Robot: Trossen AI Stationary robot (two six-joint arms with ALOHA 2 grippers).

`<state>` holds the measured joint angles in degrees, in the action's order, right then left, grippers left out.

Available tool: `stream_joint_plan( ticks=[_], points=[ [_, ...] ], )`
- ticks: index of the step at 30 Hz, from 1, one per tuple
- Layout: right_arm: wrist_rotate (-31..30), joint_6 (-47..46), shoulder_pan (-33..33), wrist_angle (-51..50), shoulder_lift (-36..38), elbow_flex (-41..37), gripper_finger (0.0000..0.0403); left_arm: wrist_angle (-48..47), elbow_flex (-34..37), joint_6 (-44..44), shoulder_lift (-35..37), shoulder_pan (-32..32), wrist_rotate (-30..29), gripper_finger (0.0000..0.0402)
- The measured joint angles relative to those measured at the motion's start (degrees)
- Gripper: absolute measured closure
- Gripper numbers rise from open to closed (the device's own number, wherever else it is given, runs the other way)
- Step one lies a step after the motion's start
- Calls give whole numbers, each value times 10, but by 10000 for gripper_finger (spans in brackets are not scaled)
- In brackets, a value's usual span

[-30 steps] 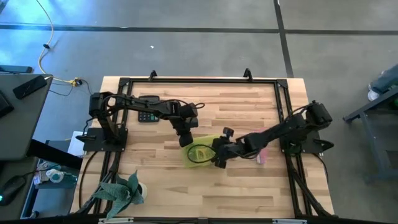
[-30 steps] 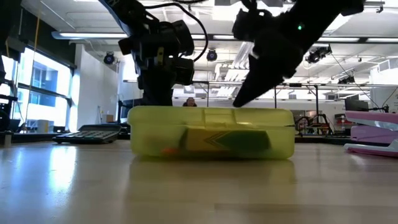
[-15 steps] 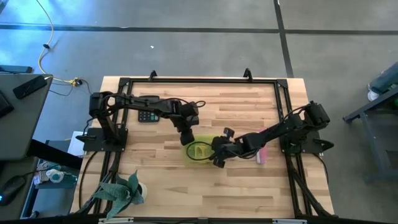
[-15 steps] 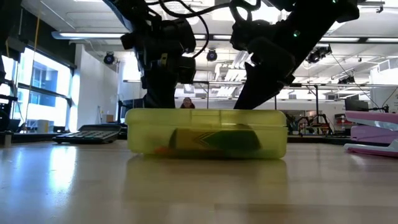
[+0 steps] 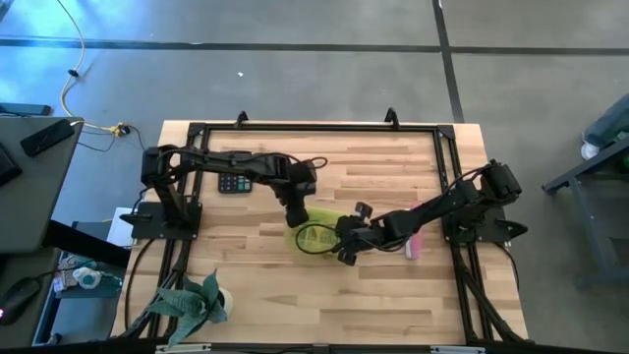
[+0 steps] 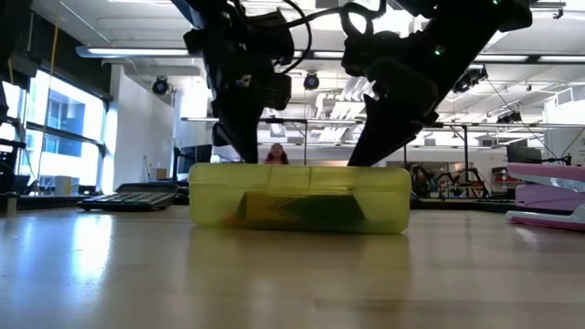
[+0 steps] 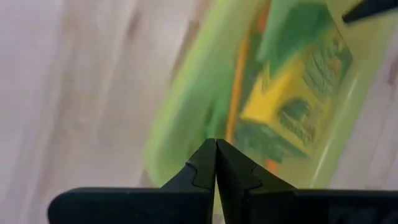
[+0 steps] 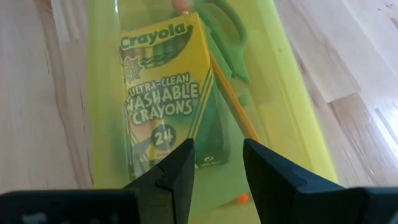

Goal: Pack school essentials
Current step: Close the yellow supply box

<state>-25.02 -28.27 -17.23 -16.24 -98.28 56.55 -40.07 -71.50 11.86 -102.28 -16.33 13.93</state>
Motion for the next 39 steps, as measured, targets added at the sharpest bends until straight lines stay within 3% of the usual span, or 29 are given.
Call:
stream_joint_plan(
  ticks=[8, 21, 39],
  points=[
    [-10, -2, 9, -16, 0, 0, 274, -16, 0, 3, 0, 53, -18, 401],
    [-11, 1, 10, -24, 0, 0, 274, -13, 21, 34, 1, 105, -95, 401],
    [-18, 10, 14, -26, 0, 0, 274, -7, 21, 60, -2, 119, -89, 401]
  ],
)
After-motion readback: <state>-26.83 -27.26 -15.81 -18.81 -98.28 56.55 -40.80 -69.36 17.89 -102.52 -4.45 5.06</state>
